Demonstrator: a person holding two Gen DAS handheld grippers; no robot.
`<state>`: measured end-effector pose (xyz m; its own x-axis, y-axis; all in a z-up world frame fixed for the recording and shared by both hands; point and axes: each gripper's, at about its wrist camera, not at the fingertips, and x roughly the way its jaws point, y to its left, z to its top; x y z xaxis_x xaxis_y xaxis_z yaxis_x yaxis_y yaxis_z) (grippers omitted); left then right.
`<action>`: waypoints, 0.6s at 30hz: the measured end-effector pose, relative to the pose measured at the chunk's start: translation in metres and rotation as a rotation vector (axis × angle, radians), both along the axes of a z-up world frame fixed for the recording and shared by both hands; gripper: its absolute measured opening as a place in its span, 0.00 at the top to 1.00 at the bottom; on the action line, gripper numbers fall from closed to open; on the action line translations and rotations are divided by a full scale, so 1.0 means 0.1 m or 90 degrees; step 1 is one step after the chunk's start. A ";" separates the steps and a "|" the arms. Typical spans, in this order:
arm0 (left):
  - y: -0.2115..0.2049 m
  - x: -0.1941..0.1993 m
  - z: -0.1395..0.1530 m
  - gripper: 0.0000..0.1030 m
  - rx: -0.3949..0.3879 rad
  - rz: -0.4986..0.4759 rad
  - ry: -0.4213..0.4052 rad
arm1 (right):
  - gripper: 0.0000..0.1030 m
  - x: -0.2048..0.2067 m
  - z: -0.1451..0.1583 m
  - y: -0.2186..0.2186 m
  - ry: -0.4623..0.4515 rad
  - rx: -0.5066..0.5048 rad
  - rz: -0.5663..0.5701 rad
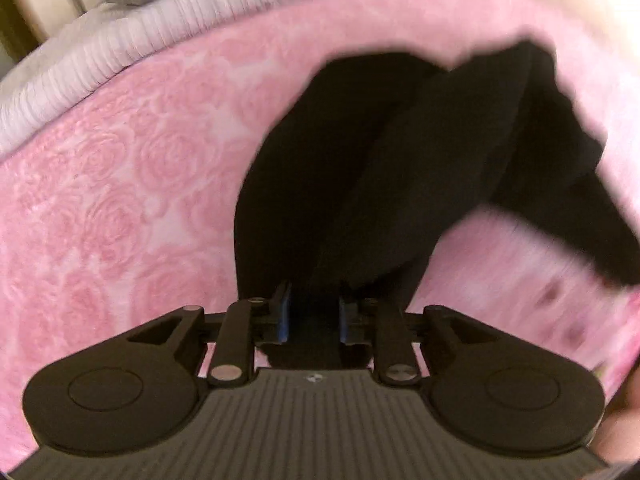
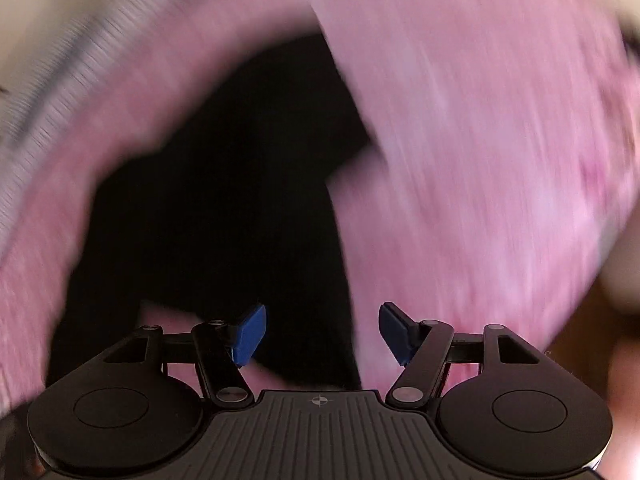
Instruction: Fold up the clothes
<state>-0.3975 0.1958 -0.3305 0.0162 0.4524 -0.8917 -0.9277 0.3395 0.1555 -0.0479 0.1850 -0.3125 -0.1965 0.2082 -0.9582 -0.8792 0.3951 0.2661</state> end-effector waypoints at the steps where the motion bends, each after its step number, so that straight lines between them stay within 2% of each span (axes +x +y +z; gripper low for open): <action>1: -0.04 0.06 -0.05 0.93 -0.006 -0.027 0.017 | 0.35 0.02 -0.15 -0.17 0.017 -0.043 -0.013; 3: -0.14 0.18 -0.07 0.95 -0.020 -0.075 0.044 | 0.35 0.09 -0.34 -0.43 0.040 -0.101 -0.041; 4: -0.13 0.21 -0.03 0.95 -0.028 -0.082 0.034 | 0.35 0.13 -0.39 -0.54 0.048 -0.119 -0.057; 6: -0.11 0.26 0.13 0.96 -0.046 -0.074 -0.021 | 0.35 0.26 -0.40 -0.60 0.057 -0.119 -0.088; 10: -0.11 0.45 0.88 0.96 -0.046 -0.059 -0.216 | 0.35 0.51 -0.27 -0.56 0.052 -0.078 -0.126; 12: -0.10 0.53 1.32 0.96 -0.024 -0.053 -0.316 | 0.35 0.64 -0.18 -0.51 0.045 -0.050 -0.136; 18: 0.00 0.07 2.26 0.96 0.101 0.105 -0.526 | 0.35 0.90 0.07 -0.34 0.057 0.015 -0.165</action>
<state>-0.3903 0.1961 -0.1044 0.5561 0.6248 -0.5482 -0.7996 0.2222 -0.5579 0.0422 0.1513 -0.3054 -0.2184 0.2840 -0.9336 -0.7223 0.5962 0.3504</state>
